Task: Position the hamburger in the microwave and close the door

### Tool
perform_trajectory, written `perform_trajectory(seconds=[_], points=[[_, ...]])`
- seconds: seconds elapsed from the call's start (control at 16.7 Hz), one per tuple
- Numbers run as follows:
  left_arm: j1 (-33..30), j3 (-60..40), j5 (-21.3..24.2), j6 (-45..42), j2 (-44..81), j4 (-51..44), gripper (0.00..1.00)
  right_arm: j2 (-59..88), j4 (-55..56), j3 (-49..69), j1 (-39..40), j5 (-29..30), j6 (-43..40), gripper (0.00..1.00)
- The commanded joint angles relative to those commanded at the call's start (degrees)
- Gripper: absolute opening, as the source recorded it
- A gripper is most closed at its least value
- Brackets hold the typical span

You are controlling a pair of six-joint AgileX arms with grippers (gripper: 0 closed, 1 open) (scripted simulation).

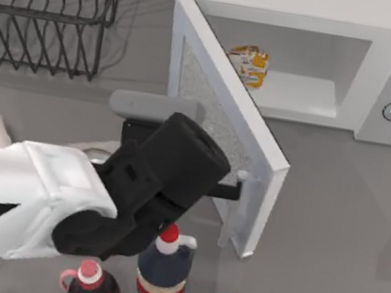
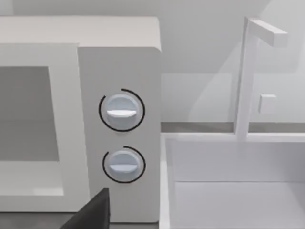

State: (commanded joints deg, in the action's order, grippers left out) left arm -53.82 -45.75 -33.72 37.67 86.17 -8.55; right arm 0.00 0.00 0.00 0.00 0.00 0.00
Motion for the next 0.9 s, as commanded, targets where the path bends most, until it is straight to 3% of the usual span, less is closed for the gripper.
perform_trajectory(seconds=[0.24, 0.9], points=[[-0.4, -2.0, -1.0, 1.0, 1.2, -0.6, 0.0, 0.0, 0.0, 0.0, 0.0, 0.0, 0.0, 1.0], [-9.4, -20.8, -5.8, 9.3, 17.7, -8.3, 0.0, 0.0, 0.0, 0.0, 0.0, 0.0, 0.0, 1.0]])
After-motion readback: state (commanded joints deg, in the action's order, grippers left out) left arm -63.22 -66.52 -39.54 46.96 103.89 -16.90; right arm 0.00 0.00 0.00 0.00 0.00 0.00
